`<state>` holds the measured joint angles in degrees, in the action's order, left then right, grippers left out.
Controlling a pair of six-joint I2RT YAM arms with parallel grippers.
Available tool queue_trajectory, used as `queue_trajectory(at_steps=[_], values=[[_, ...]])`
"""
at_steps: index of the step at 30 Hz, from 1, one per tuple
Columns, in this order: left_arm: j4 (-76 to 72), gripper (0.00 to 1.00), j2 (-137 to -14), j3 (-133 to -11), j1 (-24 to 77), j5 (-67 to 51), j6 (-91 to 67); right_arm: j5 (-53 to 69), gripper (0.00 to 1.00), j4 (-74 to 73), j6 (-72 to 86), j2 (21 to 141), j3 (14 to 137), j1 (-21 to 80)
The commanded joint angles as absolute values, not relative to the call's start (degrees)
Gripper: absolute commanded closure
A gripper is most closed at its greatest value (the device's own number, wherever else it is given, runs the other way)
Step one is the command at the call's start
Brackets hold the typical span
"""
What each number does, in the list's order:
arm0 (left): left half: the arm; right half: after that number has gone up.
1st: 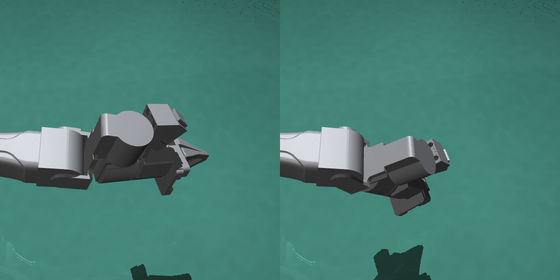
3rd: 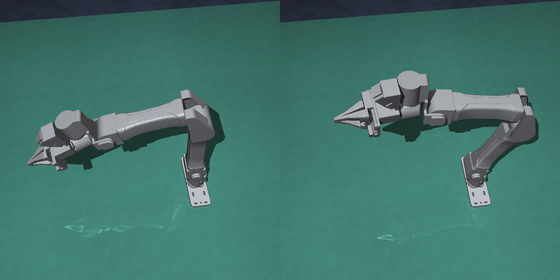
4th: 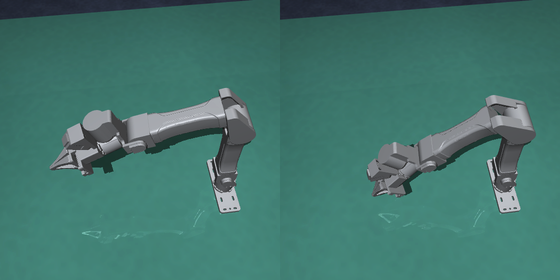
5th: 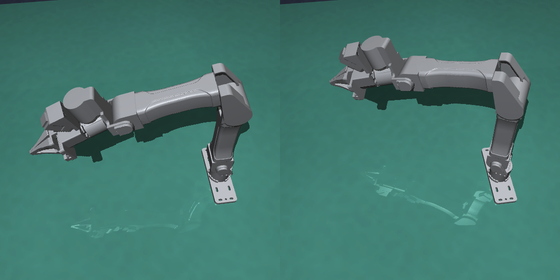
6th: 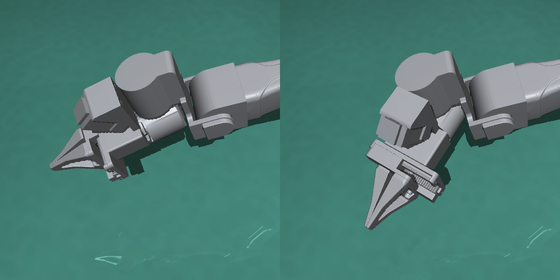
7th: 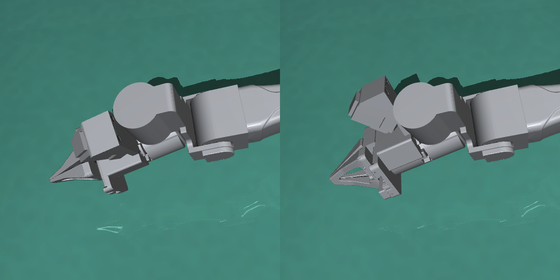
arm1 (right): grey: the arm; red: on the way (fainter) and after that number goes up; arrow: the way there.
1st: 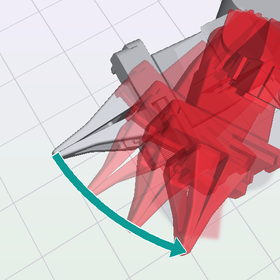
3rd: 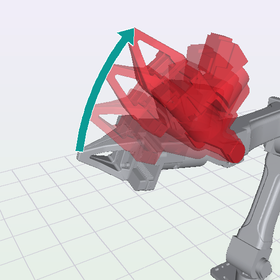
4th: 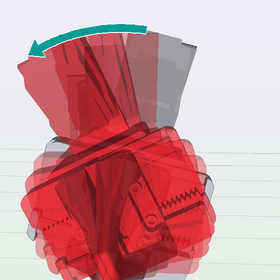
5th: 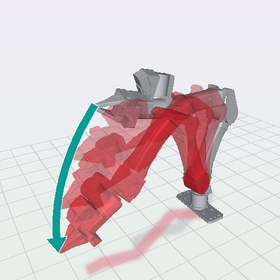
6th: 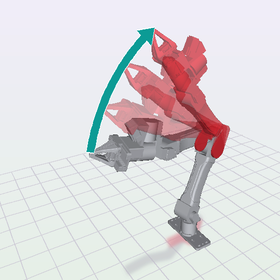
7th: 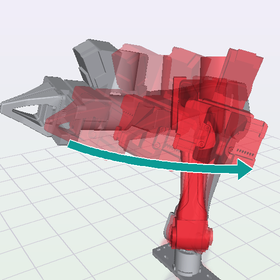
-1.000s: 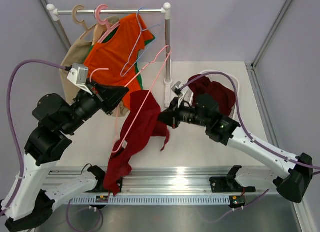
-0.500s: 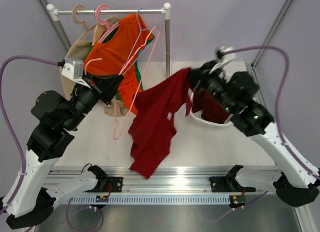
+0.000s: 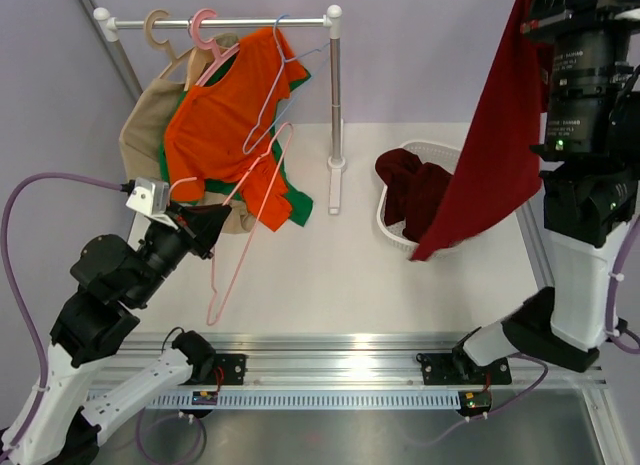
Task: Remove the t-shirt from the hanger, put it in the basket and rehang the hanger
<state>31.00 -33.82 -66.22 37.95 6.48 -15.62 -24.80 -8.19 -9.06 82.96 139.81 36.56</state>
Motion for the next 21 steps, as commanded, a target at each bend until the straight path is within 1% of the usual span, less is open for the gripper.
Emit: queue_trajectory(at_steps=[1, 2, 4, 5, 9, 13, 14, 21], values=[[29.09, 1.00, -32.70, -65.04, 37.97, 7.82, -15.12, -27.16, 1.00, -9.04, -17.66, 92.16, 150.08, 35.25], [29.27, 1.00, -32.61, -64.95, 37.97, 7.74, -15.12, -27.16, 1.00, -9.40, -20.28, 94.02, 155.25, 34.37], [29.27, 1.00, -32.52, -64.52, 37.97, 7.12, -15.38, -27.07, 1.00, -8.53, -21.88, 96.58, 157.40, 32.44], [29.27, 1.00, -32.52, -64.42, 37.97, 6.86, -15.47, -26.29, 1.00, -7.92, -21.88, 97.46, 157.41, 31.13], [29.09, 1.00, -32.96, -63.72, 37.97, 5.54, -16.00, -19.43, 1.00, -4.76, -19.16, 97.03, 150.82, 24.18], [29.18, 1.00, -34.19, -63.54, 37.97, 5.10, -16.17, -18.54, 1.00, -3.69, -18.55, 100.19, 152.92, 21.62], [29.18, 1.00, -34.28, -63.63, 37.97, 5.10, -16.17, -18.63, 1.00, -3.87, -18.28, 100.63, 155.28, 21.36], [29.18, 1.00, -35.77, -64.77, 37.97, 4.66, -15.38, -16.00, 1.00, 2.37, -17.67, 99.58, 156.89, 18.37]])
